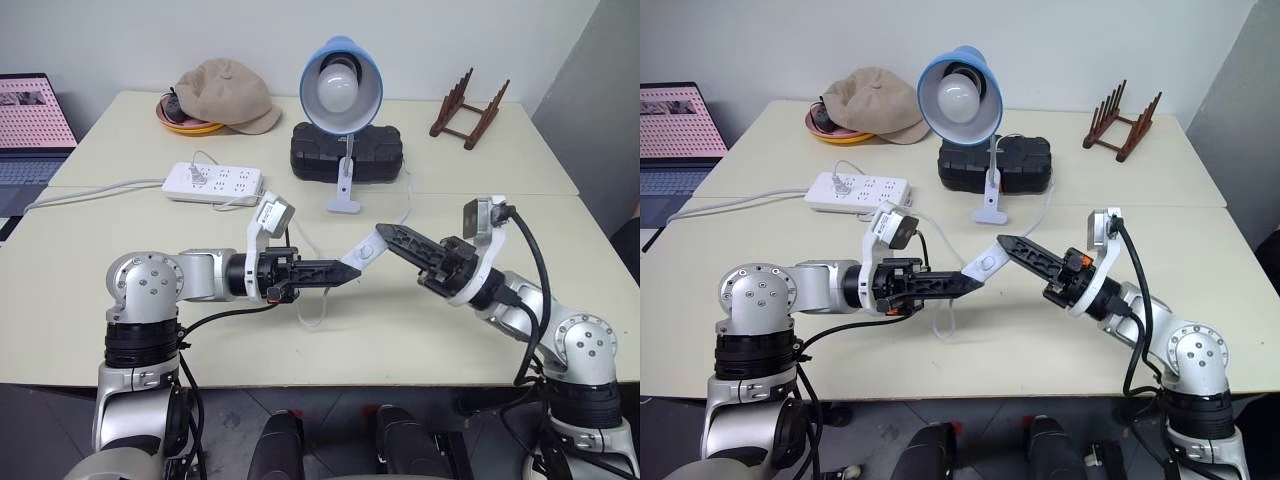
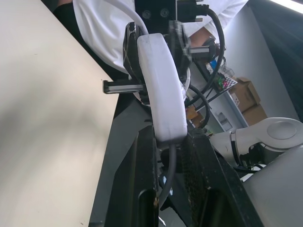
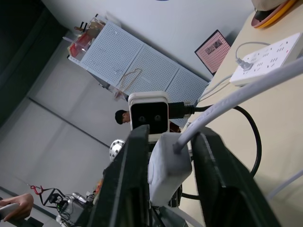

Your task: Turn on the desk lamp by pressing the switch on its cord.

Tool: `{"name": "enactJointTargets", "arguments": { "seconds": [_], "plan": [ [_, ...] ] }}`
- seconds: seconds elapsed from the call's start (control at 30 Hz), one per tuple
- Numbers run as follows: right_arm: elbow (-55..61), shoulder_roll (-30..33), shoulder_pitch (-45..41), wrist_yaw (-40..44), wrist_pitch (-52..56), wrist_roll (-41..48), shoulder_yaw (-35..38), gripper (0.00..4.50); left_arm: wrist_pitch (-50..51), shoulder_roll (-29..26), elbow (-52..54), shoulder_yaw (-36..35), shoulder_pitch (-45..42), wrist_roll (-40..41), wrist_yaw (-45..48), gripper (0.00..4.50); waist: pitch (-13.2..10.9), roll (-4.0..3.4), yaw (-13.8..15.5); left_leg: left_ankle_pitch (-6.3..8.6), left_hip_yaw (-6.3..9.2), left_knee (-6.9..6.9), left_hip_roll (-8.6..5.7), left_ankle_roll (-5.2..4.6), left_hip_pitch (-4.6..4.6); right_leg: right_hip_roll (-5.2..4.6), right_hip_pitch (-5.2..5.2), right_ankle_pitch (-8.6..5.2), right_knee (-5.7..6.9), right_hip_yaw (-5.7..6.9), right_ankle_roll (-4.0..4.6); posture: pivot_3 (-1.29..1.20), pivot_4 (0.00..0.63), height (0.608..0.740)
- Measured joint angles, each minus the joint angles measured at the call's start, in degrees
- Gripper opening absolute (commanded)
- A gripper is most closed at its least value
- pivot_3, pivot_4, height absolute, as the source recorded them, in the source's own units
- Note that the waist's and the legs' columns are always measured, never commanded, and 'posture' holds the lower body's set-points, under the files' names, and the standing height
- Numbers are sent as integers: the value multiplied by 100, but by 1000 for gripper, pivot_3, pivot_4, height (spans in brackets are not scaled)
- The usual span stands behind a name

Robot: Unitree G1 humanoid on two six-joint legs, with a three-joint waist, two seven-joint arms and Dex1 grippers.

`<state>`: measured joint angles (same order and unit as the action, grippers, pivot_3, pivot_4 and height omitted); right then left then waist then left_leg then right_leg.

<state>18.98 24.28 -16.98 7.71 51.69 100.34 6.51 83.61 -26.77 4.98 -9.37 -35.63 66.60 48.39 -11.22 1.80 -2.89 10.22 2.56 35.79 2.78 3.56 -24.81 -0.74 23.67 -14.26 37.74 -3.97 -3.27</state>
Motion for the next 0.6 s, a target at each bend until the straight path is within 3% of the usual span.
{"name": "enactJointTargets", "arguments": {
  "seconds": [0.13,0.33,0.6],
  "plan": [
    [315,177,468,-75,-19,379,86,2929,-106,13,-16,-8,-9,1,-130,369,0,0,14,0,-1,-1,0,0,-3,-1,0,0,-4,0,0,0,150,740],
    [611,-36,479,-324,-270,629,-165,4321,-176,26,-12,16,-52,71,-157,369,0,0,-16,0,0,-1,0,0,0,0,5,0,-1,-1,0,0,150,740],
    [611,-317,345,-512,-522,526,-580,4450,-179,26,3,48,-52,94,-160,369,0,0,-10,0,-4,-8,-1,0,-5,-3,8,0,-6,-2,0,0,150,740]
  ]
}}
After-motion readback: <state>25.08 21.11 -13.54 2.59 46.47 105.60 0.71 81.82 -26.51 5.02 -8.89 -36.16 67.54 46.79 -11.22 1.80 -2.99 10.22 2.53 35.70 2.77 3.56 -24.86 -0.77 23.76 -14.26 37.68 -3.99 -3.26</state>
